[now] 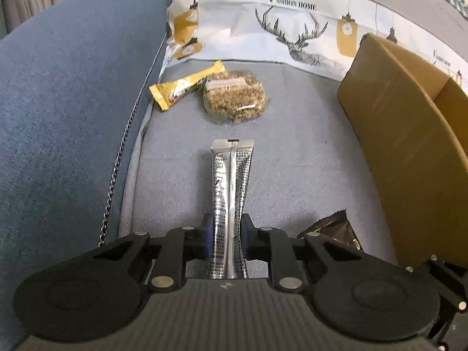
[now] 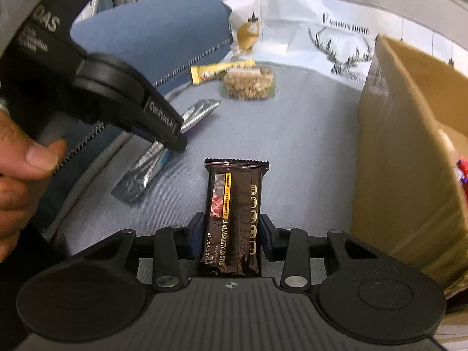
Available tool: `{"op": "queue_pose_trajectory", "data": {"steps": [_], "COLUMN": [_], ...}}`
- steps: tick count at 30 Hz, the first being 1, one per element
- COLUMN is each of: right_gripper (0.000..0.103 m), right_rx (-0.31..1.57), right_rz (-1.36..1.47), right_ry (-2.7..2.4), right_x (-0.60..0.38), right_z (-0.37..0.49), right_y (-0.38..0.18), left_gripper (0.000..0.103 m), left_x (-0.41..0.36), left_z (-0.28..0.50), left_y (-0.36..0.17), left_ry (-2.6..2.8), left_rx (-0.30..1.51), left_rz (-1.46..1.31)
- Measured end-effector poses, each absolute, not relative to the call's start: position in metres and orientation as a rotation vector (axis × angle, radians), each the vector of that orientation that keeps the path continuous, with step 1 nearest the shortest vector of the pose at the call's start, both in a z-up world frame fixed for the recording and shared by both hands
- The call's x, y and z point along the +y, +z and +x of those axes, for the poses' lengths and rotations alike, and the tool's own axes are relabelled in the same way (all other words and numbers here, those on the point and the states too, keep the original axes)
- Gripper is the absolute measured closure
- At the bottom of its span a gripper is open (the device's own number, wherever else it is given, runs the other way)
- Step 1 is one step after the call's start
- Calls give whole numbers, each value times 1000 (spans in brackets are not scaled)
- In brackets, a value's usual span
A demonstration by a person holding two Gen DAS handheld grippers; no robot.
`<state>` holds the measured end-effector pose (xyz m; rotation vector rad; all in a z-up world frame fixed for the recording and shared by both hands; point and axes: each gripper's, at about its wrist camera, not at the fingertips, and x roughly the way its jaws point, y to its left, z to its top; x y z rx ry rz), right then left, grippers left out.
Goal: Organize snacks
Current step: 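Lift and carry the silver packet and chocolate bar over the box with both grippers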
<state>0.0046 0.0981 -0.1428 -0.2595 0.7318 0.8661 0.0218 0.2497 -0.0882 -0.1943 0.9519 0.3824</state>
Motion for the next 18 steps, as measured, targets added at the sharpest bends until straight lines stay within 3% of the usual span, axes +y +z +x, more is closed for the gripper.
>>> {"op": "queue_pose_trajectory", "data": {"steps": [18], "right_gripper": [62], "right_rx": [544], "right_rz": [-228], "right_ry": [859], "right_x": [76], "right_z": [-15], "right_y": [-114], "left_gripper": [82], "left_x": [229], "left_z": [-15], "left_y": [-51], "left_ry": [243], "left_rx": [739], "left_rz": [-233]}}
